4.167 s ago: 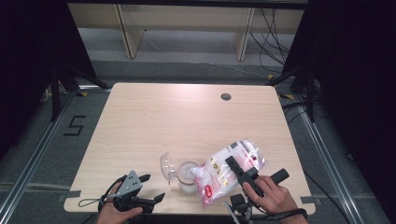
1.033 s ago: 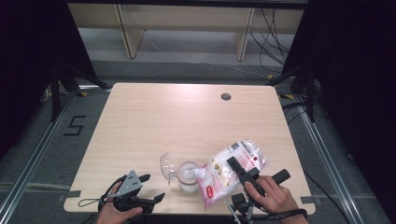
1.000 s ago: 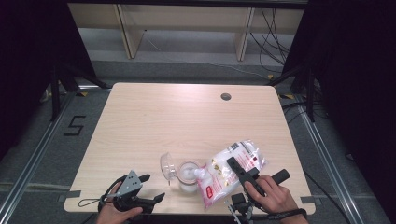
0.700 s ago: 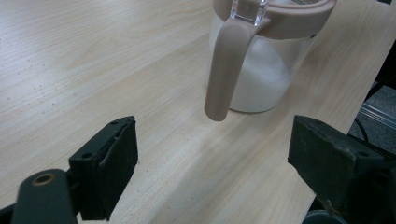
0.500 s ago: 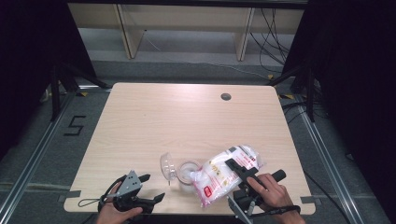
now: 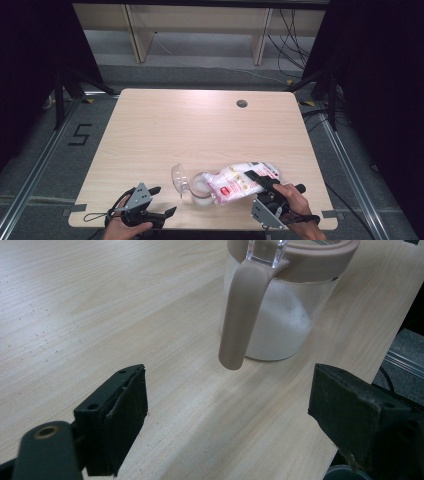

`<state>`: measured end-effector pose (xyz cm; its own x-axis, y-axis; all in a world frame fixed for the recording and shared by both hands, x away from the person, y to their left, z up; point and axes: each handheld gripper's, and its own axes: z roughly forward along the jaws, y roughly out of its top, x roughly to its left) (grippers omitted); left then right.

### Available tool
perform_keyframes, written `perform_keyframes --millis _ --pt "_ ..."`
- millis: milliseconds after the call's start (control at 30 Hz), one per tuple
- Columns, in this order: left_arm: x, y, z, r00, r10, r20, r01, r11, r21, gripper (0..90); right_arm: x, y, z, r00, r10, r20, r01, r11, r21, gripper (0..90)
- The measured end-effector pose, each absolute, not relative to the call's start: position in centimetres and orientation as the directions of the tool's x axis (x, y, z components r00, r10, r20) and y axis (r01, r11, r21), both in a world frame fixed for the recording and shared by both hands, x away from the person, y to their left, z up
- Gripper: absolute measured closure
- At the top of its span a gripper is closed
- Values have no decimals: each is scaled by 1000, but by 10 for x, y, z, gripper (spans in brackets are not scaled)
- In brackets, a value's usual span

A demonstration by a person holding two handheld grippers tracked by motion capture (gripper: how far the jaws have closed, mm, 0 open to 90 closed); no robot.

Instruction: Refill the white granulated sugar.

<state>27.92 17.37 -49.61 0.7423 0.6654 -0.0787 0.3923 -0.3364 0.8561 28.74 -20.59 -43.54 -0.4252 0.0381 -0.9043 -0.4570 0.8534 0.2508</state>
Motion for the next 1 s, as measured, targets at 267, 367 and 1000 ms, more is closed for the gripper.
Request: perform_keyframes --millis 267,367,1000 --pt "279 175 -496 745 664 -65 391 -355 849 156 287 -204 -441 -474 64 -878 -466 828 311 767" --pt "280 175 -496 746 663 -65 390 -354 850 156 286 -204 -440 -494 83 -866 -458 821 340 768" --pt "280 174 -497 745 662 -79 389 -335 858 165 305 -222 -444 -745 396 -537 -320 495 808 782"
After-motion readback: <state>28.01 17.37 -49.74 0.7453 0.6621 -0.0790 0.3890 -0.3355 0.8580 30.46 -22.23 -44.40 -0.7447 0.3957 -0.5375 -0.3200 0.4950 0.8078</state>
